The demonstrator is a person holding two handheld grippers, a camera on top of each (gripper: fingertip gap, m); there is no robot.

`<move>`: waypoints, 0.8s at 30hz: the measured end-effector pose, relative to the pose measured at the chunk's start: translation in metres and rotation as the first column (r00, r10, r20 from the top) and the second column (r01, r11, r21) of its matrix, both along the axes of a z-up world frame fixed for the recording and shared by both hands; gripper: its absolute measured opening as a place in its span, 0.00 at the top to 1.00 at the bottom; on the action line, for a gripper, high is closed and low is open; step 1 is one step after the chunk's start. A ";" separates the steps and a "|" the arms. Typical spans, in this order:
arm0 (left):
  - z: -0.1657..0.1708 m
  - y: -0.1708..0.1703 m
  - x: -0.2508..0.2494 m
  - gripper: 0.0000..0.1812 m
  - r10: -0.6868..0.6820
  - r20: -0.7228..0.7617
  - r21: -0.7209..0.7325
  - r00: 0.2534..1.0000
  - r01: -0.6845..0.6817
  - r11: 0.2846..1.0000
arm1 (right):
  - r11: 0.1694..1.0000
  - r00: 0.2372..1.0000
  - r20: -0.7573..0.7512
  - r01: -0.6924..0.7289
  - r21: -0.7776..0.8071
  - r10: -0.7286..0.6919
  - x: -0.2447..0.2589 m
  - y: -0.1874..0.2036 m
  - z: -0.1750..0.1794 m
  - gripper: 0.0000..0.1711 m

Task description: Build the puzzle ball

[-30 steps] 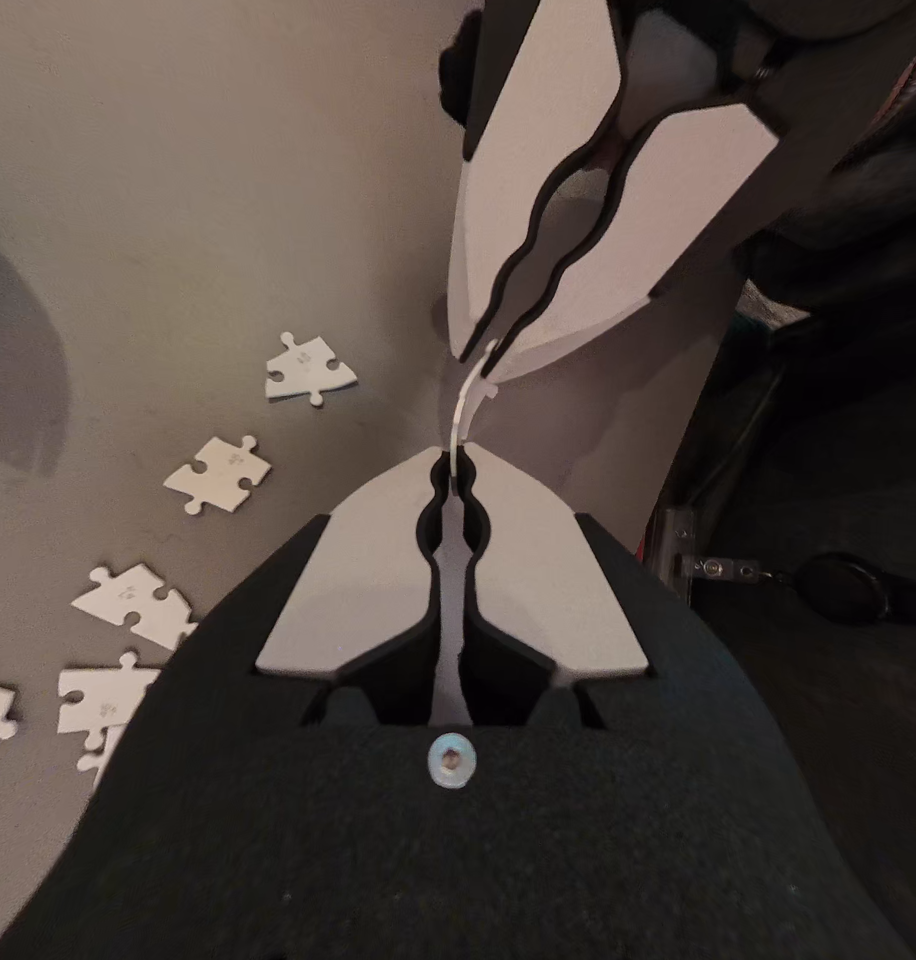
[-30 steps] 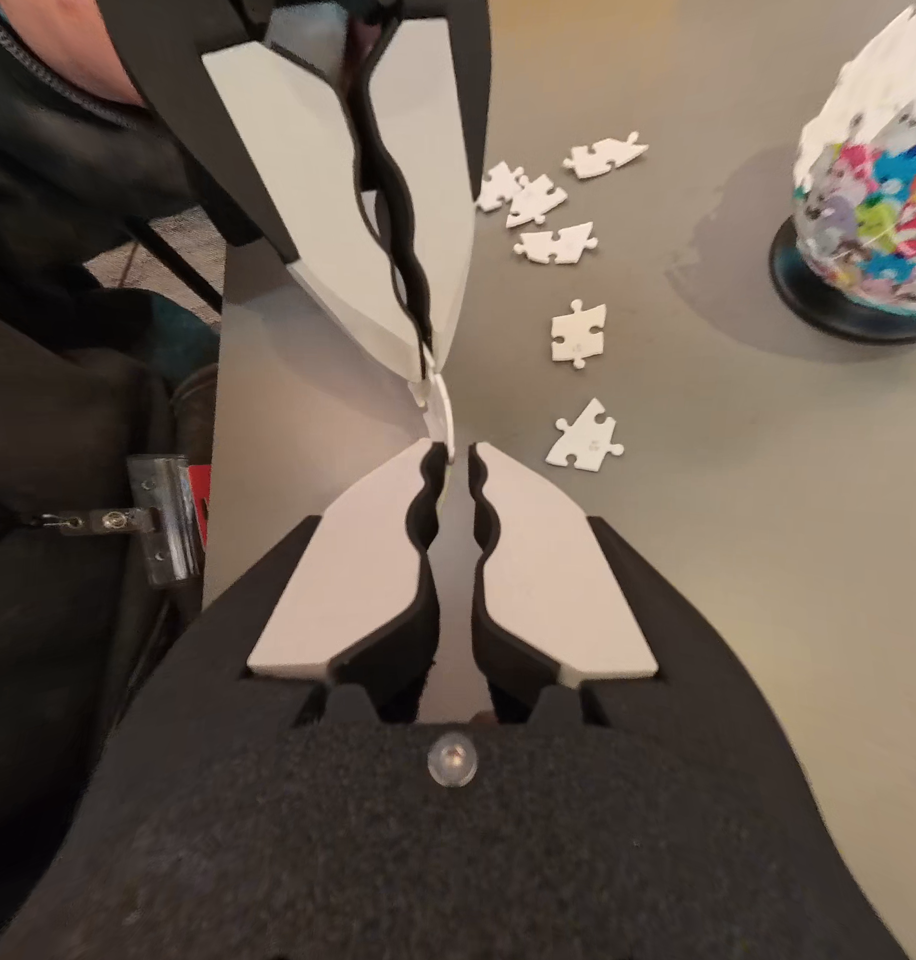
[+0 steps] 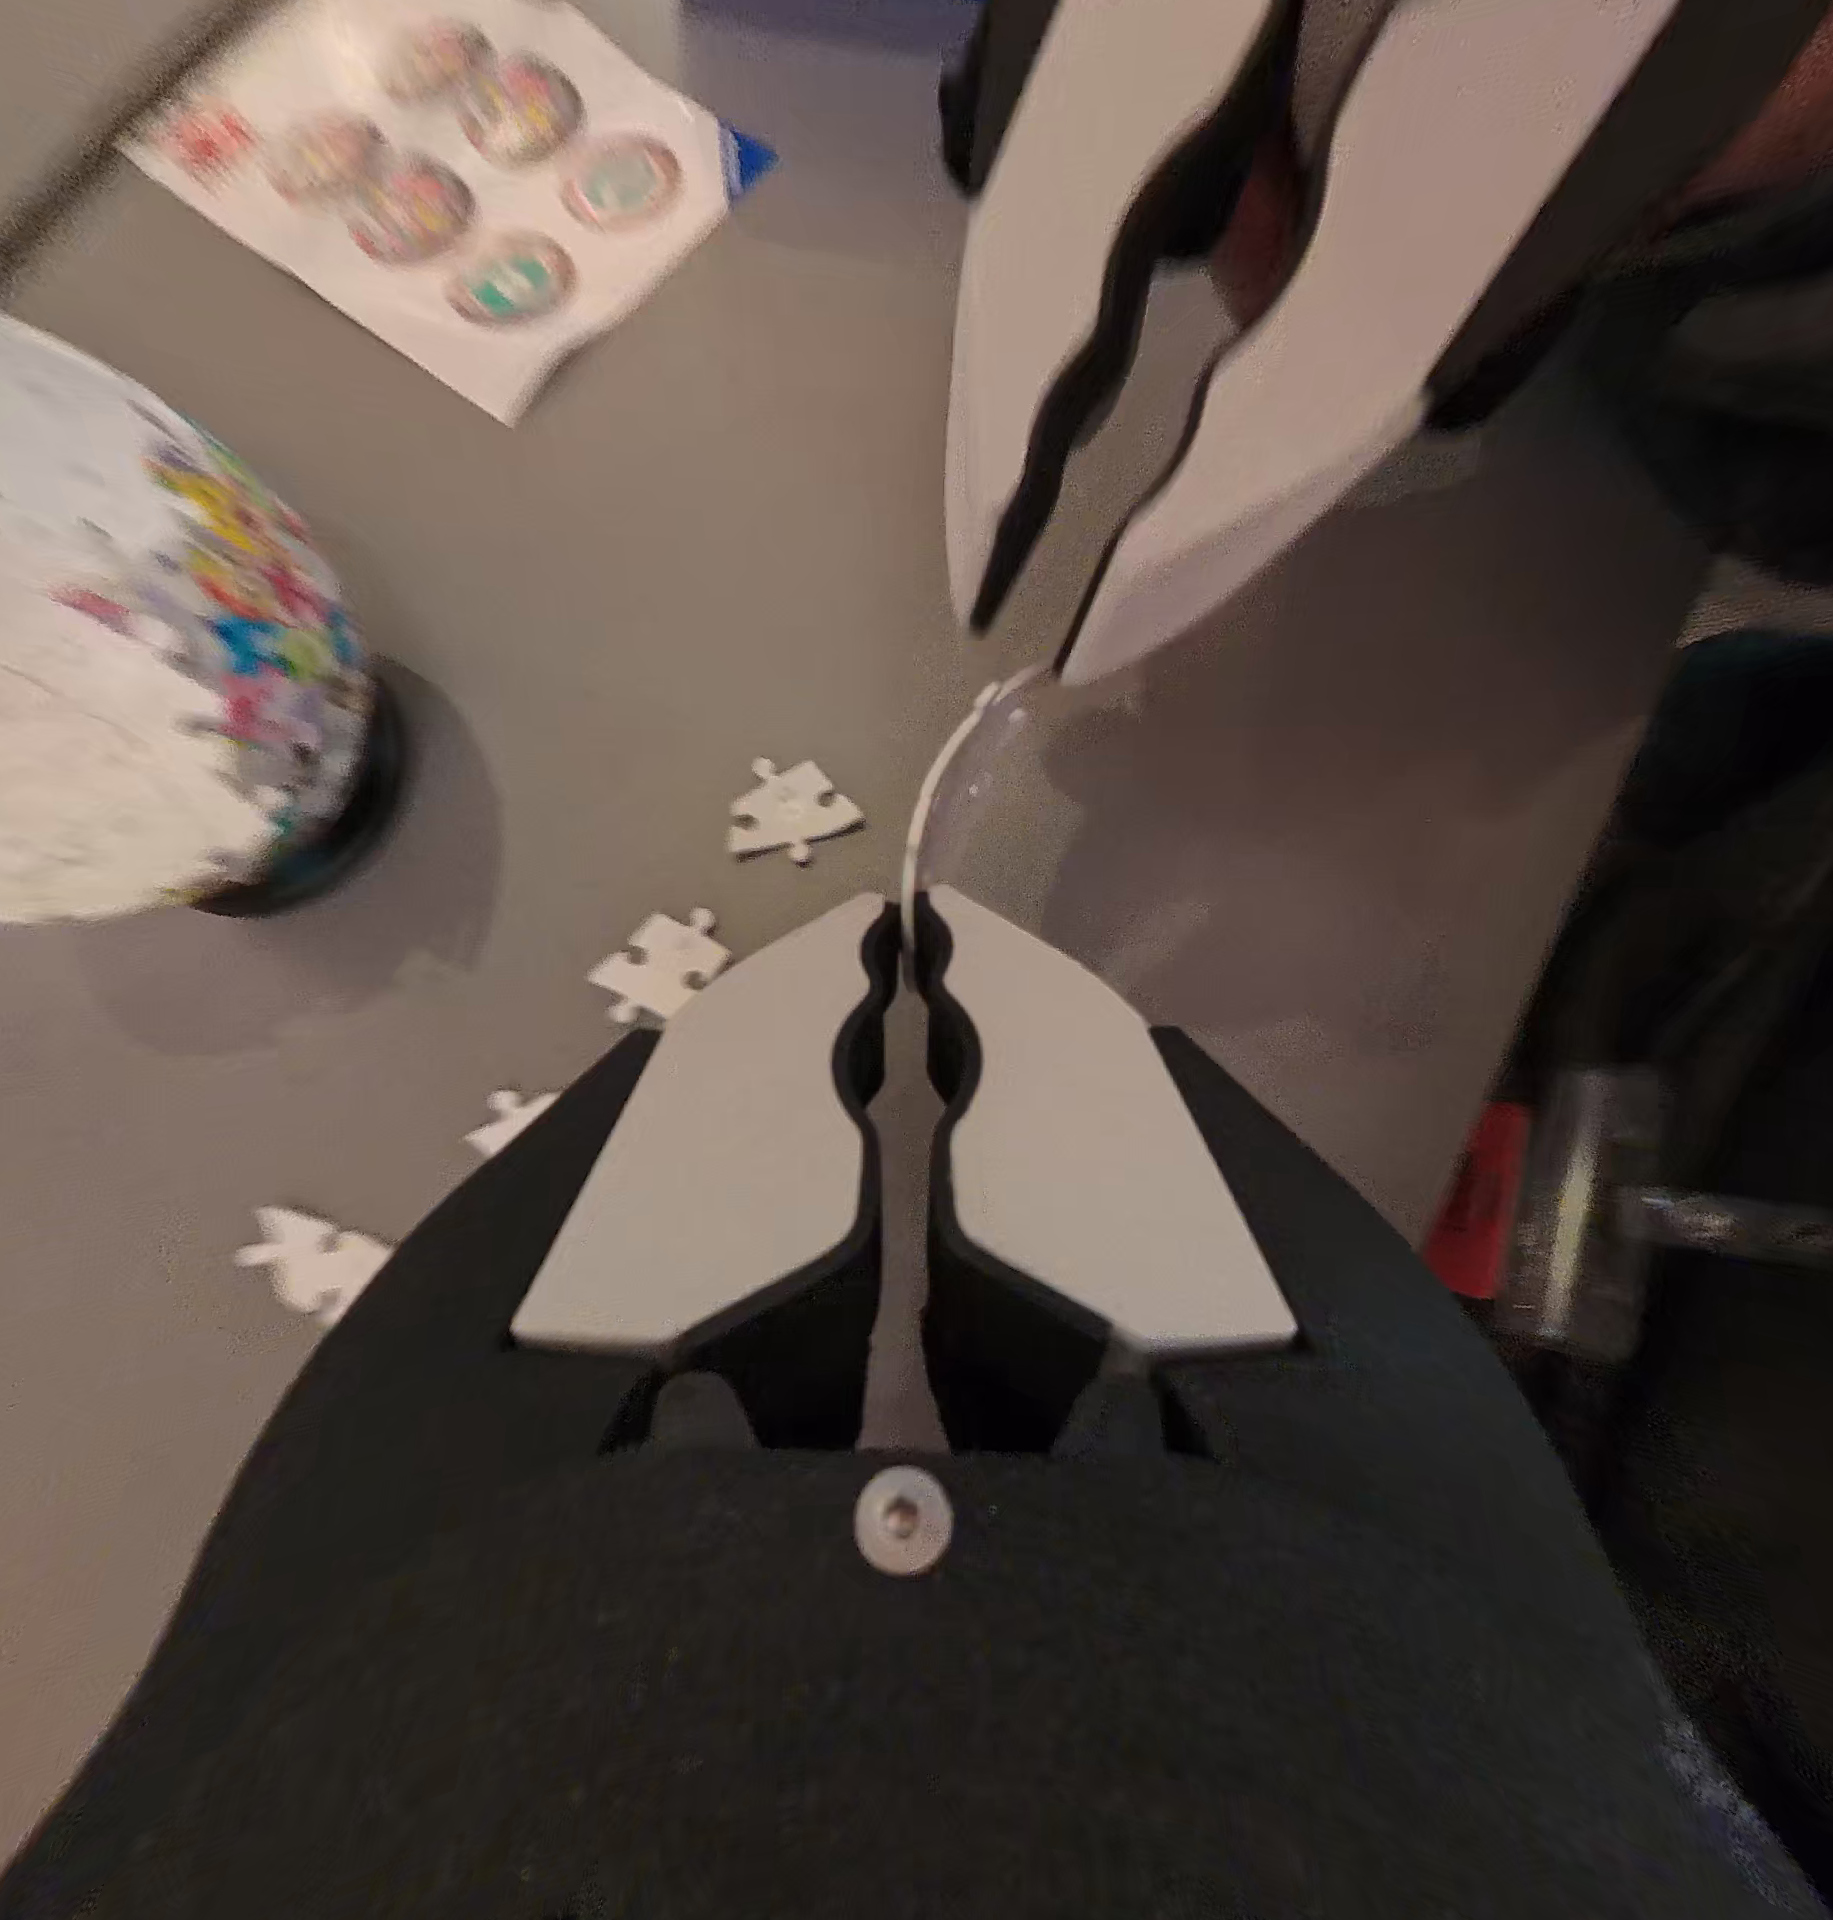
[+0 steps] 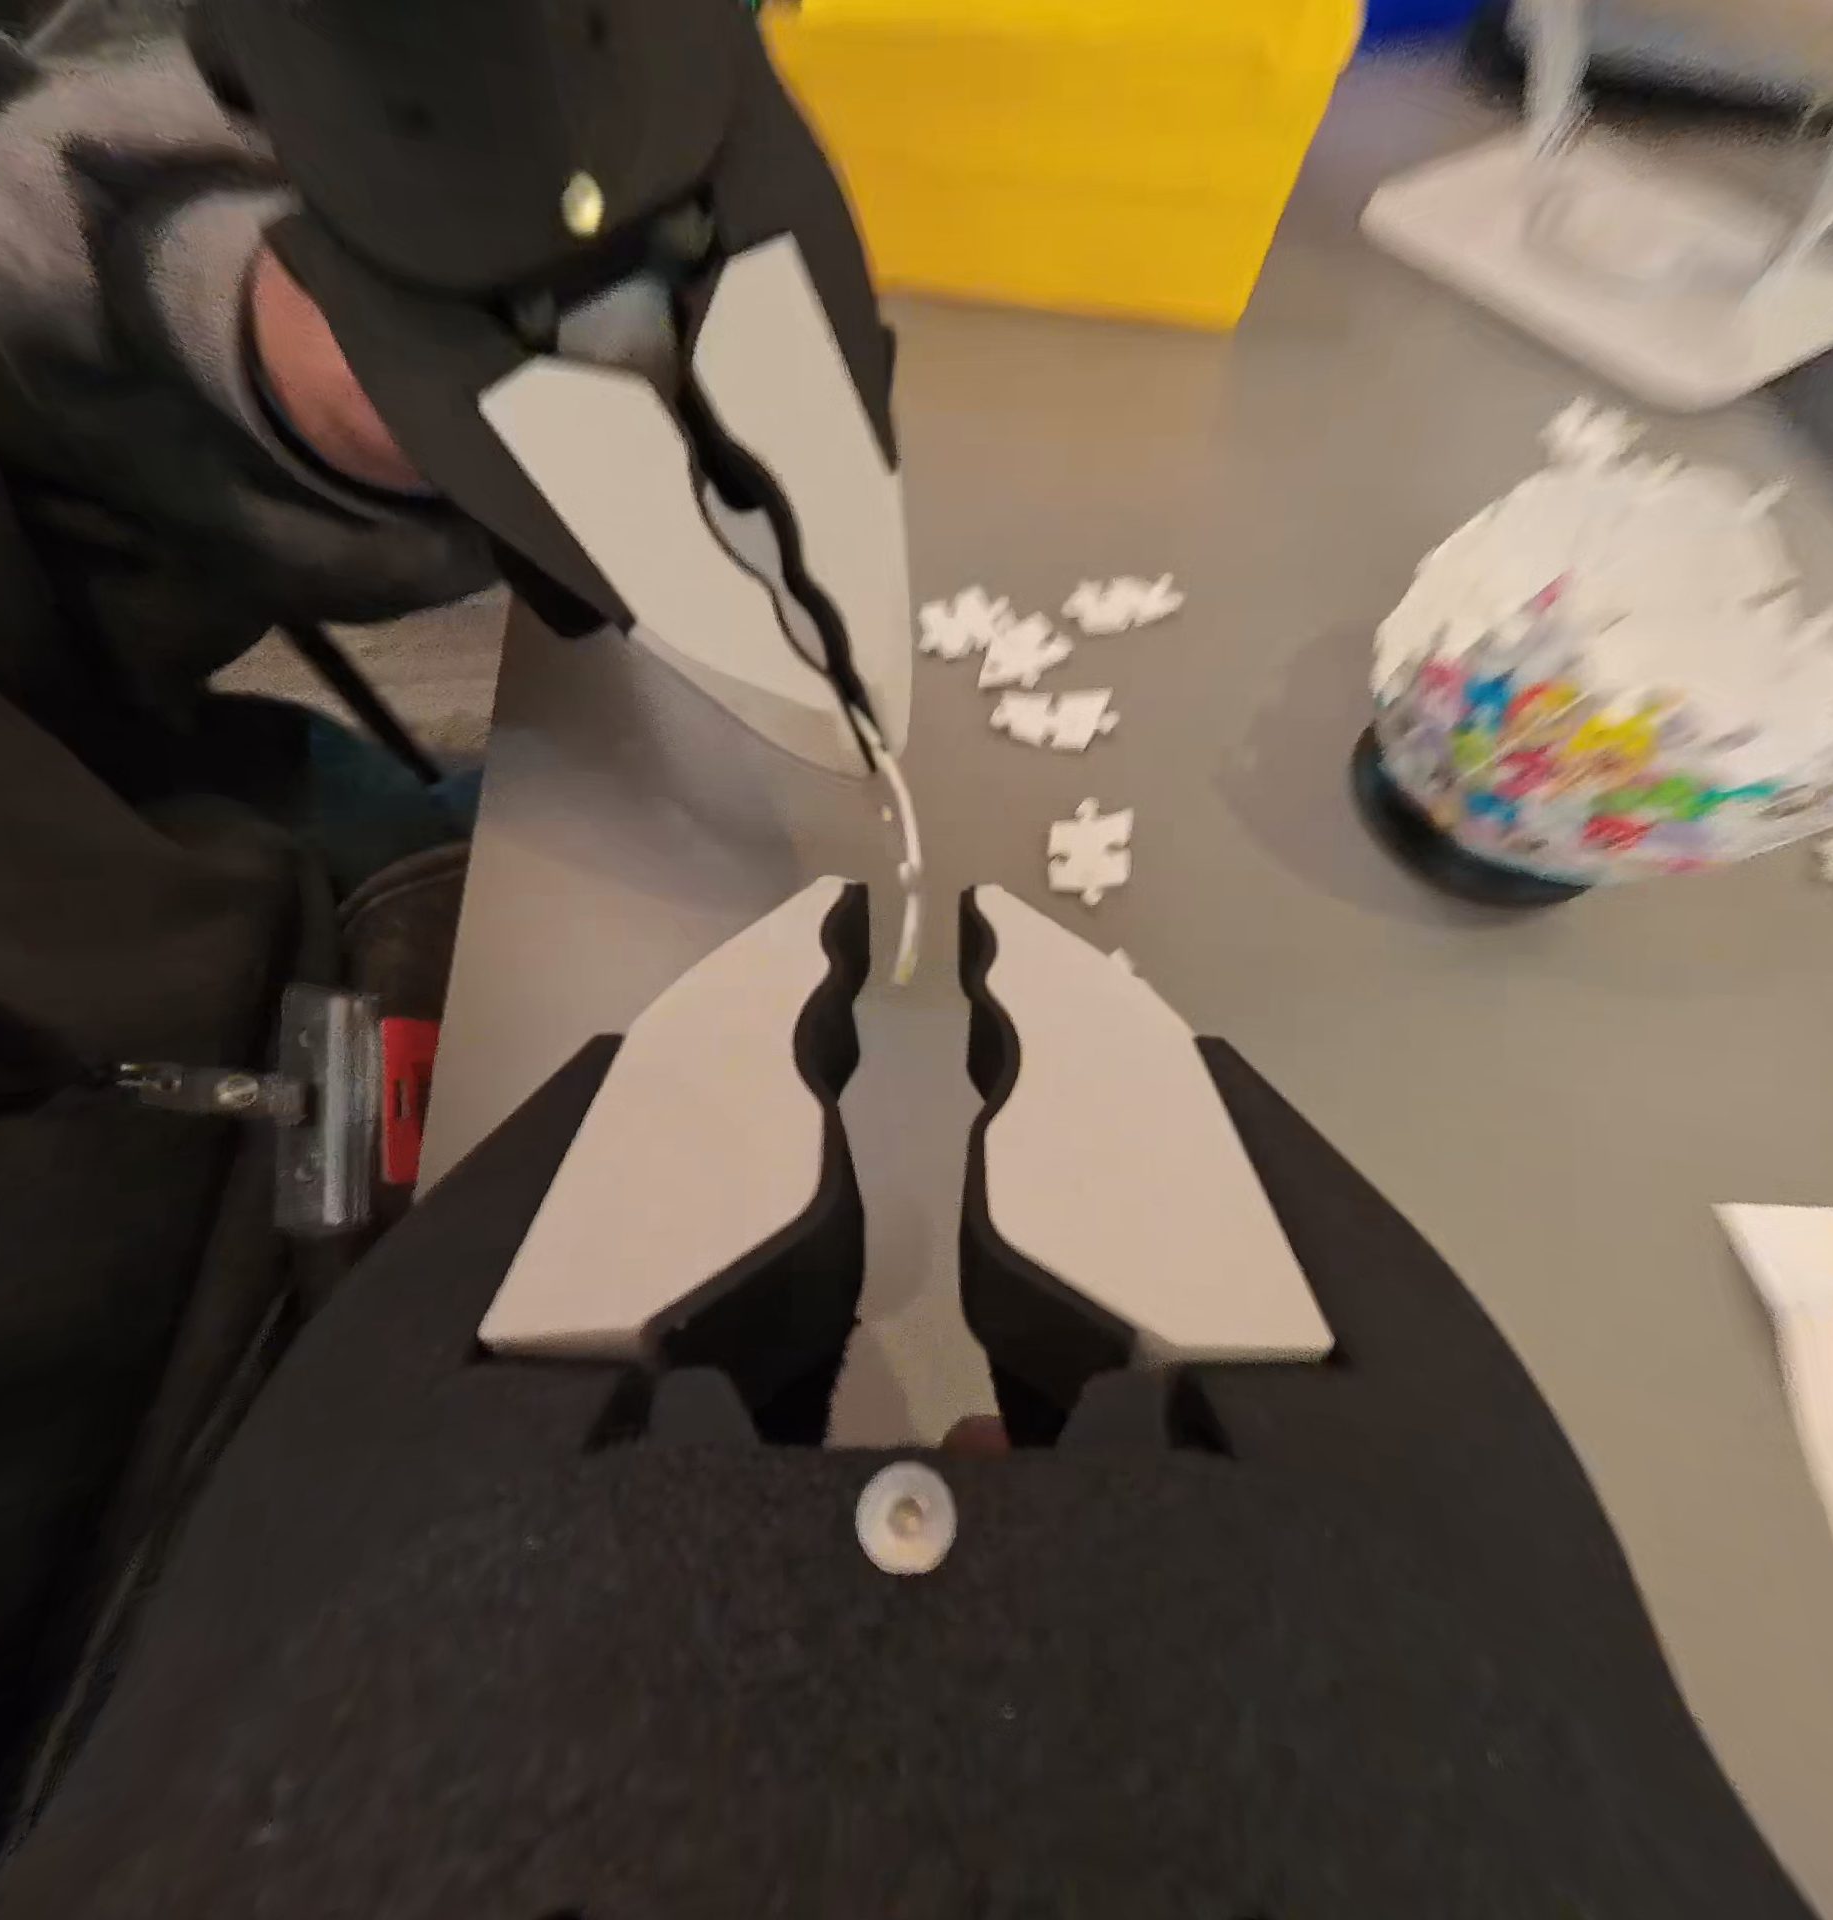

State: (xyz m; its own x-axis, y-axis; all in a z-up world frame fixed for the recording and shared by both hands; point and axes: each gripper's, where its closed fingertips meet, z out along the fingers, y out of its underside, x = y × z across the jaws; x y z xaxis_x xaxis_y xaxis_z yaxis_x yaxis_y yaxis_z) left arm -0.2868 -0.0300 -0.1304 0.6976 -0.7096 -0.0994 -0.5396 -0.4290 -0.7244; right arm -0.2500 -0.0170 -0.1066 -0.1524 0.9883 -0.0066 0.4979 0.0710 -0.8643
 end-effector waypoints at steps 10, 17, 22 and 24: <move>0.022 -0.004 -0.006 0.99 0.094 -0.332 0.498 0.939 0.090 0.862 | 0.971 0.959 -0.284 0.094 0.220 -0.029 0.019 -0.009 0.008 0.87; 0.012 0.000 -0.003 0.99 0.096 -0.382 0.498 0.919 0.117 0.859 | 0.897 0.971 -0.233 0.146 0.418 -0.050 0.000 -0.011 0.006 0.86; -0.001 0.002 0.002 0.99 0.079 -0.372 0.433 0.925 0.098 0.896 | 0.816 0.990 -0.090 0.137 0.562 -0.105 -0.013 -0.010 -0.016 0.90; -0.006 0.002 0.003 0.99 0.072 -0.364 0.405 0.928 0.088 0.910 | 0.823 0.993 -0.062 0.116 0.557 -0.098 -0.016 -0.012 -0.022 0.92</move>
State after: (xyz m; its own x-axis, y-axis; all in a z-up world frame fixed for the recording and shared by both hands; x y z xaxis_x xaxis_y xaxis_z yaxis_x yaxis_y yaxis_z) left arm -0.2836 -0.0281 -0.1361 0.5491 -0.5553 -0.6246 -0.8002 -0.1337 -0.5846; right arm -0.2657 -0.0295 -0.1287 -0.0368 0.8317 0.5540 0.5059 0.4936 -0.7074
